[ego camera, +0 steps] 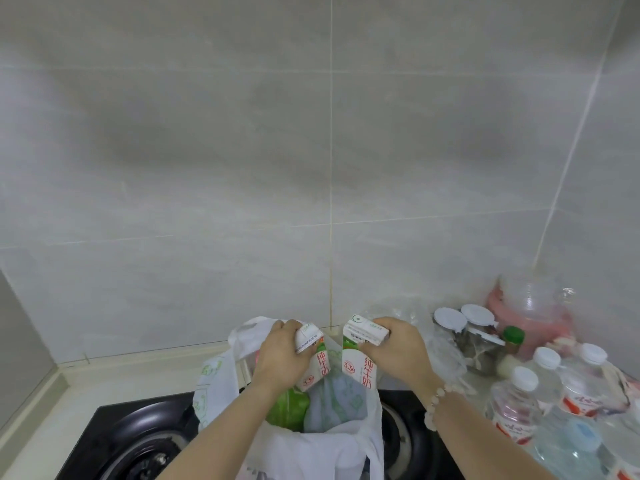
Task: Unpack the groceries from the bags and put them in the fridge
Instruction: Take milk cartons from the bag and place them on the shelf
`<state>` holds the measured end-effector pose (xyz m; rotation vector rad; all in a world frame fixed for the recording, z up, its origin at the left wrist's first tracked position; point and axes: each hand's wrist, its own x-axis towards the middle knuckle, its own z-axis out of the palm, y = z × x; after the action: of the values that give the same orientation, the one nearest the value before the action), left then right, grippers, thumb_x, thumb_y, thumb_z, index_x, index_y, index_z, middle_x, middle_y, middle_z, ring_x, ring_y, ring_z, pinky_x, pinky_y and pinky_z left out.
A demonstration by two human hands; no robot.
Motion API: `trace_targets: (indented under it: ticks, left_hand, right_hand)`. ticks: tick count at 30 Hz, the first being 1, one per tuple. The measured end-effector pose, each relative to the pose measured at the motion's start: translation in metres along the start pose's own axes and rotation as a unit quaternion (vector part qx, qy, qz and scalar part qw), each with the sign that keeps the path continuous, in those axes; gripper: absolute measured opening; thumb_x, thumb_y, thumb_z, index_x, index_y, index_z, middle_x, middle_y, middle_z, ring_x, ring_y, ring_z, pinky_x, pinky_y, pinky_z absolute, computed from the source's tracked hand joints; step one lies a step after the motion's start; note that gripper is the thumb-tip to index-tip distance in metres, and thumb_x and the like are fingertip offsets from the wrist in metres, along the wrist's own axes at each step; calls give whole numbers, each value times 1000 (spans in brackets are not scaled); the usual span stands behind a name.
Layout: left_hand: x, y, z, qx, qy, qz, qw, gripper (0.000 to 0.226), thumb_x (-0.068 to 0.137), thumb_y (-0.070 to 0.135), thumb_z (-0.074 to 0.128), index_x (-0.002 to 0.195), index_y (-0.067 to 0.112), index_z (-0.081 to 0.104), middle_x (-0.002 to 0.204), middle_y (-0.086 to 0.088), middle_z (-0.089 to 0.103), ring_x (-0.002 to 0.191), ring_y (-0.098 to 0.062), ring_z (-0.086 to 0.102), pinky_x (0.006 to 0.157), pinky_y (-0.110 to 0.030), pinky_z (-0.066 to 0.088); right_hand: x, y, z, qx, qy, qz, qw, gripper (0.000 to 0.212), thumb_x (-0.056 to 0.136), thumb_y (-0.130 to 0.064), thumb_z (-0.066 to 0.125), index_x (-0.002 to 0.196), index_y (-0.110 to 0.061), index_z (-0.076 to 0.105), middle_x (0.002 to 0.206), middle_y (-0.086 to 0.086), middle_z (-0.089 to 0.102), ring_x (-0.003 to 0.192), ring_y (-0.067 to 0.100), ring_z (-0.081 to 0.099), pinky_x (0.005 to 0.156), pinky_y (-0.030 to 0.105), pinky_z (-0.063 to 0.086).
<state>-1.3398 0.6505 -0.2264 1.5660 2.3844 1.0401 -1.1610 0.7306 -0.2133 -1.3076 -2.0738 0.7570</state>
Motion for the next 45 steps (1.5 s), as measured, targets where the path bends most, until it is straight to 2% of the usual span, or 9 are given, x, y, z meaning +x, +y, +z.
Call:
trace_targets:
  ticks: [5,11,20,24,27,30,35,40,45]
  left_hand:
    - [-5,-8,-36,-11,68,-5,998,30,77,33,73,102,19,65,89,5,49,80,-11,51,65,-18,30]
    - [-22,-23,-98,57,84,-32,994,33,74,42,74,97,19,70,89,2,57,80,-11,50,67,-20,35]
    - [-107,-53,-189,95,203,-169,960,30,73,39,75,92,17,71,88,2,68,80,-15,60,68,-28,48]
    - [-178,-65,-238,129,238,-232,934,27,70,45,74,81,20,72,71,8,66,66,-8,59,52,-20,41]
    - [-237,-66,-276,137,279,-277,909,34,60,53,67,76,23,70,74,3,67,69,-15,59,62,-32,47]
    - [-298,-59,-307,155,320,-318,879,34,67,48,75,87,21,73,81,6,68,76,-11,60,63,-24,46]
    - [-403,-27,-333,211,357,-385,824,33,73,42,74,88,13,72,79,2,67,71,-14,60,61,-33,49]
    - [-517,36,-336,252,413,-433,761,21,75,39,74,81,19,70,78,6,62,74,-12,55,60,-22,44]
    - [-629,127,-323,310,437,-510,673,32,77,46,70,94,20,71,90,1,62,84,-14,54,73,-36,49]
  right_hand:
    - [4,-22,-1,20,-10,-23,999,19,72,-21,76,90,-23,71,86,-10,70,81,8,65,69,27,54]
    - [9,-70,12,23,-65,-75,995,16,65,-24,80,77,-26,70,74,-10,67,70,7,62,61,21,49]
    - [-10,-159,71,94,-161,-166,968,22,68,-22,80,89,-22,74,80,-8,67,74,8,60,58,15,41]
    - [-54,-205,111,116,-237,-218,940,22,70,-21,80,91,-20,73,83,-5,68,70,5,58,53,11,40]
    - [-99,-243,131,134,-316,-269,900,22,71,-20,80,92,-22,73,81,-7,67,71,4,59,55,14,43]
    - [-147,-288,139,145,-371,-344,850,19,71,-22,80,86,-25,68,73,-15,61,73,6,58,59,17,43]
    - [-243,-346,137,151,-433,-461,760,16,72,-29,79,84,-21,70,80,-5,68,75,11,62,63,24,48]
    - [-353,-370,110,174,-492,-538,662,17,76,-31,76,86,-19,70,81,-3,68,77,13,61,59,24,45]
    - [-476,-368,58,213,-541,-604,546,19,78,-30,75,85,-14,66,82,-1,64,77,16,61,55,22,44]
